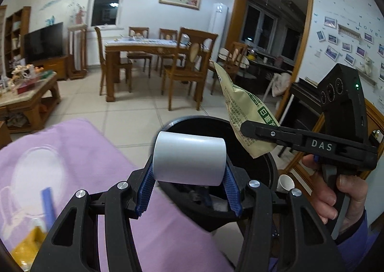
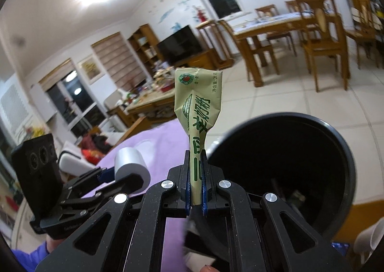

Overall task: Collect trash
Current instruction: 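Carry white roll and paper packet over the black bin and open both tools, then move both tools back over the table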

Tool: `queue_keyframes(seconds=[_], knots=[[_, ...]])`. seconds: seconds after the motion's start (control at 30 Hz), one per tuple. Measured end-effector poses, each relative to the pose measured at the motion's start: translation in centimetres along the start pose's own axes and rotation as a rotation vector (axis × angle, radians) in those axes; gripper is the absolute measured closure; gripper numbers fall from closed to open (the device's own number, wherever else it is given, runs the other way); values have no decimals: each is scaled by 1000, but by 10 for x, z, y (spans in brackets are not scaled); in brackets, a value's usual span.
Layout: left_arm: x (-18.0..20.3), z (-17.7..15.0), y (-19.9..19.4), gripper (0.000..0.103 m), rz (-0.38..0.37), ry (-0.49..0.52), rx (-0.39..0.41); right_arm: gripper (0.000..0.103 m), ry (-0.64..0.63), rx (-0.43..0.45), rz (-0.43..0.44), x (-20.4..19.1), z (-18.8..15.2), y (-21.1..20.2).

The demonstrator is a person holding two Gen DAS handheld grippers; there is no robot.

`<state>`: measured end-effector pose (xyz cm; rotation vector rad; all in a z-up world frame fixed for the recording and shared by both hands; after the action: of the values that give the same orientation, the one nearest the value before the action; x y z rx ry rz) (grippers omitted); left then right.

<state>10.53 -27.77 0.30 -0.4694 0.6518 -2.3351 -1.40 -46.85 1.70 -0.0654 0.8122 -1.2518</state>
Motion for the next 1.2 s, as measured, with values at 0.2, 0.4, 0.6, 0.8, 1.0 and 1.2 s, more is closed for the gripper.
queue_keyframes(seconds=[0.2,0.4,0.6,0.8,1.0,1.2], knots=[[25,-2,37,52,-25,26,-54,96,73,-10,-42,54,-16,-8],[47,-9,60,52,-34,39,-99,96,120,-20,-58,95,-29,-10],[57,-12,75,52,-36,46,-132,95,153,-30,-68,109,-34,-1],[66,-14,79,44,-25,48,-159,36,176,-45,-76,114,-31,10],[64,-11,59,28,-14,37,-124,35,177,-35,-85,104,-26,12],[54,-17,21,28,1,32,-93,35,131,-50,-76,72,-22,22]])
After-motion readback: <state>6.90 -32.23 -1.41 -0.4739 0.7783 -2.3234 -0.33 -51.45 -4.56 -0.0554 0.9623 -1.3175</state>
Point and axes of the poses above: each gripper's, at about its wrist camera, not at the fingertips, and y roughly the way its jaws point, x to its right, z to its top, the point moved 2 cm from there along y, roughly the way its jaws point, and after that the axes turned 1 degree about -x, right-handed, at the moved point
